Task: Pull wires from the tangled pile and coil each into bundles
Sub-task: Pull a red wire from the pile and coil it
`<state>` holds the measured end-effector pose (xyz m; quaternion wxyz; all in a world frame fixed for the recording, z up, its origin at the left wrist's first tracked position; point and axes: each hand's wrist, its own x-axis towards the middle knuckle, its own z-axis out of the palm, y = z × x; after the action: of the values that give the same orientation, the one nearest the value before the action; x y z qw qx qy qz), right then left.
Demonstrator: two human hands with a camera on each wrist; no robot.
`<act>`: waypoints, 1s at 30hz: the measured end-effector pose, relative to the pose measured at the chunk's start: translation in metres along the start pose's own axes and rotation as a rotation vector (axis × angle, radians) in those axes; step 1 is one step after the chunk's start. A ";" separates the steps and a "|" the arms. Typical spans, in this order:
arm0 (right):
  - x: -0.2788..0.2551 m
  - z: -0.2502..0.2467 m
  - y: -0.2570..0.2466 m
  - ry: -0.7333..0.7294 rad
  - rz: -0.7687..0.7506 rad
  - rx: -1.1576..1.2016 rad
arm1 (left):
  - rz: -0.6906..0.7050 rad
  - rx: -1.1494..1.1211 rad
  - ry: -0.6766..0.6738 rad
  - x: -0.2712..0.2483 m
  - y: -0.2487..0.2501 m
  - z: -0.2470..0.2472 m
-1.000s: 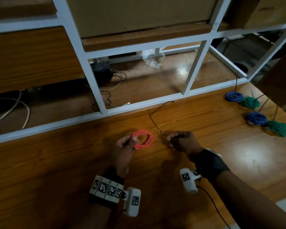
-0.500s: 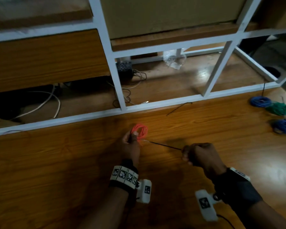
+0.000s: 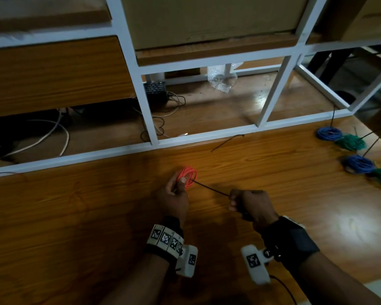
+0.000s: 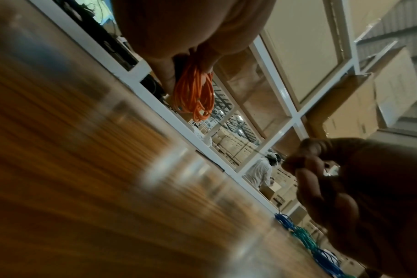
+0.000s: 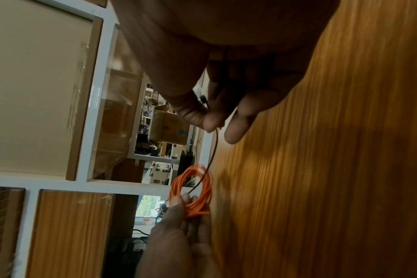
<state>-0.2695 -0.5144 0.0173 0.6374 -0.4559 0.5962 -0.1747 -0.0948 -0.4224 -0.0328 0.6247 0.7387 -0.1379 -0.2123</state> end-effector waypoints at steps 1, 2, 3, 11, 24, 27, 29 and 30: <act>-0.001 0.002 0.000 -0.007 0.014 0.015 | 0.013 0.014 -0.030 -0.002 -0.001 0.001; -0.001 0.004 0.000 -0.014 0.031 0.033 | 0.019 0.013 -0.055 -0.005 -0.001 0.002; -0.002 0.006 -0.001 -0.020 0.047 0.050 | 0.027 0.002 -0.078 -0.007 -0.001 0.004; -0.010 0.000 0.005 -0.102 0.065 0.119 | -0.012 -0.152 -0.107 -0.006 0.009 0.010; -0.015 0.005 0.016 -0.173 0.125 0.255 | 0.014 -0.158 -0.115 -0.011 0.015 0.013; -0.017 0.008 0.016 -0.192 0.115 0.231 | 0.016 -0.171 -0.137 -0.009 0.014 0.013; -0.017 0.010 0.015 -0.208 0.093 0.209 | 0.012 -0.177 -0.135 -0.007 0.015 0.013; -0.017 0.010 0.014 -0.212 0.078 0.197 | 0.005 -0.181 -0.135 -0.006 0.016 0.013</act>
<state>-0.2690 -0.4898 0.0151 0.7447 -0.3836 0.5226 -0.1584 -0.1056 -0.4339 -0.0183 0.6787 0.6629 -0.1617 -0.2717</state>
